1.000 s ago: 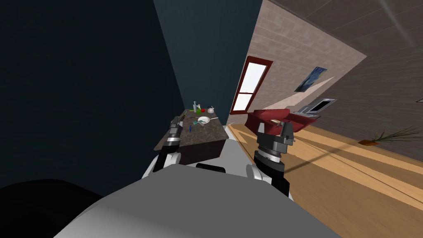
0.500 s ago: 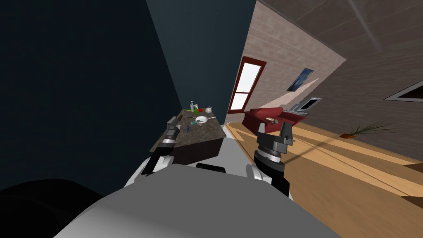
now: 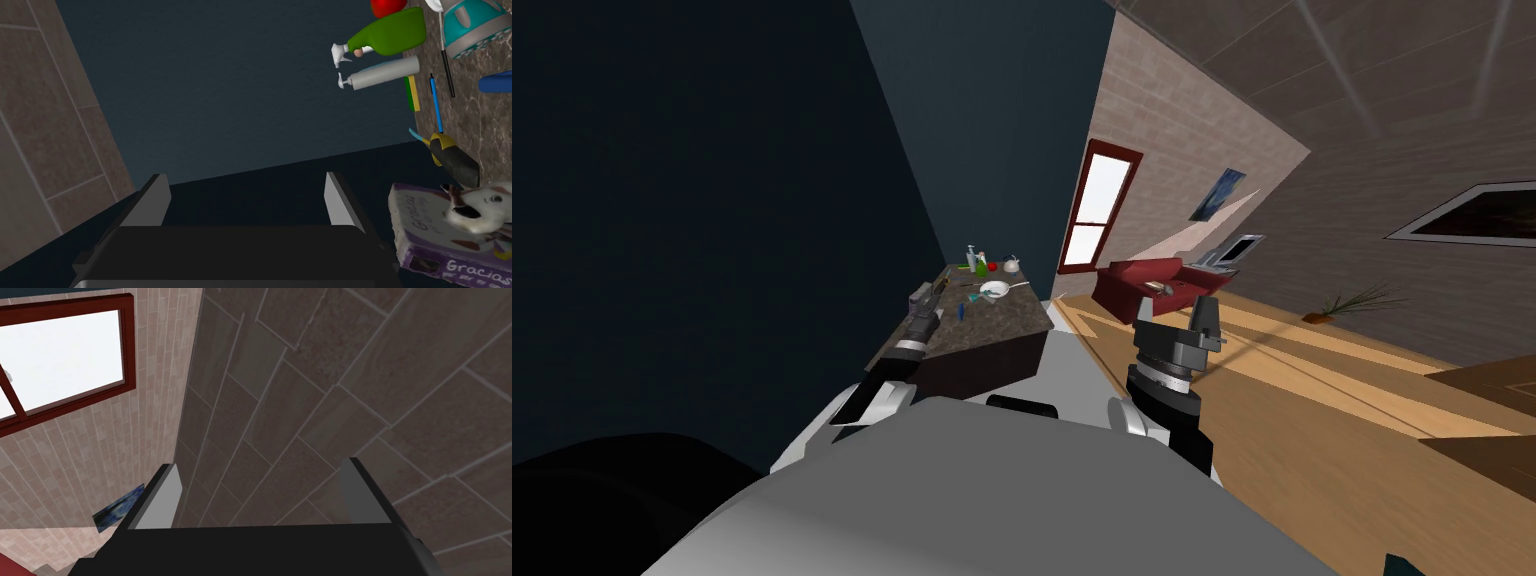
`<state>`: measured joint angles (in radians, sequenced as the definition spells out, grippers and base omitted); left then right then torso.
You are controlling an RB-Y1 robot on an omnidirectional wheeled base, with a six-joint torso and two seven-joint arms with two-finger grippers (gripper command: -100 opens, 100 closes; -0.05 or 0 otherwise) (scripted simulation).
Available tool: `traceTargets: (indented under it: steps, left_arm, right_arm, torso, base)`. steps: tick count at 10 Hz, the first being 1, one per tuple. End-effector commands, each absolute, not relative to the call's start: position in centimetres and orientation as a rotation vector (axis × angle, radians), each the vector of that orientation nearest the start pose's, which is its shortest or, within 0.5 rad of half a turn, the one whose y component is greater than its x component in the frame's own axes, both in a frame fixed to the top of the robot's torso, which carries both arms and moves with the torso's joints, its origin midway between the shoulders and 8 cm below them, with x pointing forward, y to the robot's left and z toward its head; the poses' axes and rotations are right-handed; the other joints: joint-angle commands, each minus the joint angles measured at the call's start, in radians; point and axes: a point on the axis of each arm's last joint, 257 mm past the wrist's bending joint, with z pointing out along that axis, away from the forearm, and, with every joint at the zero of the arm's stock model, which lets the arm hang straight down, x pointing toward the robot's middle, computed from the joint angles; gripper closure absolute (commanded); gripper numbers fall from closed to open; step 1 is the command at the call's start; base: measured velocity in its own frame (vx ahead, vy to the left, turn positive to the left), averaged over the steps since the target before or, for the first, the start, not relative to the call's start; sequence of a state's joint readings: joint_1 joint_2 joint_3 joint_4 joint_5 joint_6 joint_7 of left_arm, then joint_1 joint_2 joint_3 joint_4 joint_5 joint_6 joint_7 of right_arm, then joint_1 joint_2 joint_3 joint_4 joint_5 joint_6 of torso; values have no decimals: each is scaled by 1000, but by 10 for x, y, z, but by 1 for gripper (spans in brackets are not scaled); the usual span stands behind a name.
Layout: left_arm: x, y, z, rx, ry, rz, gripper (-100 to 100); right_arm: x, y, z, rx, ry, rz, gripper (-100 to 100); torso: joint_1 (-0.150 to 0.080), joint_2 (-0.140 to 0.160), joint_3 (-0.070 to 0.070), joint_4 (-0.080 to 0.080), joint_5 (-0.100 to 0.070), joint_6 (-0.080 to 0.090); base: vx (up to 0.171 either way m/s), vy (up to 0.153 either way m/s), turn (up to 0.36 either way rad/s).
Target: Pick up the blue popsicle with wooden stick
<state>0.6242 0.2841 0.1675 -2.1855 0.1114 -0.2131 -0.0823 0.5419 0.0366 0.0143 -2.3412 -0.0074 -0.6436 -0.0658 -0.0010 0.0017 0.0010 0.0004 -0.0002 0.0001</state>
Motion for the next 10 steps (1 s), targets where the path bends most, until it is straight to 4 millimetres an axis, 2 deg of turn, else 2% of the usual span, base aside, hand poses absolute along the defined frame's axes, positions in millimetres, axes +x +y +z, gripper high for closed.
traceTargets:
  steps: [1,2,3,4,5,6,8,9,10]
  left_arm:
    - [359,387,-117,-870,1155,-878,-100]
    - [359,388,-120,-878,1166,-871,-100]
    - [355,400,-132,-904,1213,-835,-100]
    - [355,401,-132,-905,1215,-834,-100]
    - [351,413,-144,-932,1263,-797,-100]
    - [351,413,-144,-933,1264,-796,-100]
    - [340,437,-164,-990,1344,-729,-100]
    - [340,438,-167,-991,1365,-717,-100]
    - [335,449,-176,-1012,1409,-683,-100]
  right_arm:
    - [301,-277,63,570,445,1398,0]
    - [301,-277,63,570,445,1398,0]
    - [301,-277,63,570,445,1398,0]
    - [301,-277,63,570,445,1398,0]
    - [301,-277,63,570,445,1398,0]
    - [301,-277,63,570,445,1398,0]
    - [301,-277,63,570,445,1398,0]
    - [301,-277,63,570,445,1398,0]
    - [301,-277,63,570,445,1398,0]
  torso:
    - [0,0,0,0,0,0]
    - [0,0,0,0,0,0]
    - [0,0,0,0,0,0]
    - [0,0,0,0,0,0]
    - [0,0,0,0,0,0]
    - [0,0,0,0,0,0]
    - [0,0,0,0,0,0]
    - [0,0,0,0,0,0]
    - [0,0,0,0,0,0]
  base:
    - [-29,-31,-150]
    - [-27,-21,-62]
    - [-25,-20,-94]
    - [-20,-18,-69]
    - [-21,-24,-124]
    - [-16,-17,-57]
    - [-23,-28,-166]
    - [-21,-16,-81]
    - [-23,-20,-117]
